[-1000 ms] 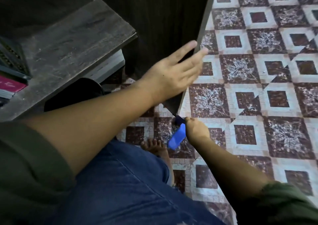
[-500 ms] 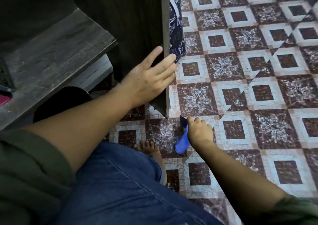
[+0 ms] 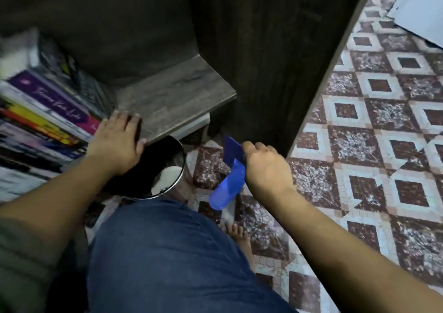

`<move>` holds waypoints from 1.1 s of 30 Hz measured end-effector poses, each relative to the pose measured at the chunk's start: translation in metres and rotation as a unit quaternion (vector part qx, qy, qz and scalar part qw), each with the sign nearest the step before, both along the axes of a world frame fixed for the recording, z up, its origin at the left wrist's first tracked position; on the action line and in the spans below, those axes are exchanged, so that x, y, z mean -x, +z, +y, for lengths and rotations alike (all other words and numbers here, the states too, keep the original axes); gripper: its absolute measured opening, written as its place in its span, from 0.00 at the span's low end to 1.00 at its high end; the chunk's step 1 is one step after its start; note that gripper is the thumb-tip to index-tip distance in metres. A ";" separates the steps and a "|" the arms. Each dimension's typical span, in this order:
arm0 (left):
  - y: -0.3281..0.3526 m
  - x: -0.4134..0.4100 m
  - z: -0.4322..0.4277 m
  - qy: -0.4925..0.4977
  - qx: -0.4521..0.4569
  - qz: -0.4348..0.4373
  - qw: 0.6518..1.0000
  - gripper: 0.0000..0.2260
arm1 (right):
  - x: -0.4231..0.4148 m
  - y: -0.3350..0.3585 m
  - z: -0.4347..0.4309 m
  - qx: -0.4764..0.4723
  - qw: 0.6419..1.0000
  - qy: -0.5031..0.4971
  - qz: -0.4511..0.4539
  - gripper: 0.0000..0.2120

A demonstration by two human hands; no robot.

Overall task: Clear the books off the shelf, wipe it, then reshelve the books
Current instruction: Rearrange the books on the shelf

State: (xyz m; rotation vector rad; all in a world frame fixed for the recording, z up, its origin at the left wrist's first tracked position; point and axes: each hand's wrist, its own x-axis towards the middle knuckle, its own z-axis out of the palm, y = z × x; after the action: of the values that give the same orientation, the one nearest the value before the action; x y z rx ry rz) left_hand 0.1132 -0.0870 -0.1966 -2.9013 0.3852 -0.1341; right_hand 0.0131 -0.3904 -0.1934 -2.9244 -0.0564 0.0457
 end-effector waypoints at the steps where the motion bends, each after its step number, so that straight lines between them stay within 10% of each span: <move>1: -0.005 0.000 0.009 -0.004 -0.010 0.016 1.000 0.28 | -0.006 0.012 0.009 0.004 1.000 0.005 -0.024 0.16; 15: 0.003 0.014 0.009 0.018 -0.036 0.078 0.996 0.30 | -0.076 0.126 0.075 0.016 0.984 -0.043 -0.173 0.14; 23: 0.110 0.034 0.039 0.144 0.079 -0.287 0.944 0.23 | -0.125 0.145 0.147 -0.049 0.980 -0.023 -0.192 0.14; 33: 0.135 0.005 0.053 0.384 0.070 -0.172 0.905 0.44 | -0.143 0.099 0.188 -0.066 0.981 0.004 -0.185 0.24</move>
State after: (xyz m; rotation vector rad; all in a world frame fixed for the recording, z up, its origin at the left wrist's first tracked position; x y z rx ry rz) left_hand 0.1084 -0.0342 -0.0620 -2.8360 -0.8481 -0.5386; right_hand 0.1559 -0.2028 -0.0940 -2.7601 -0.1253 -0.4812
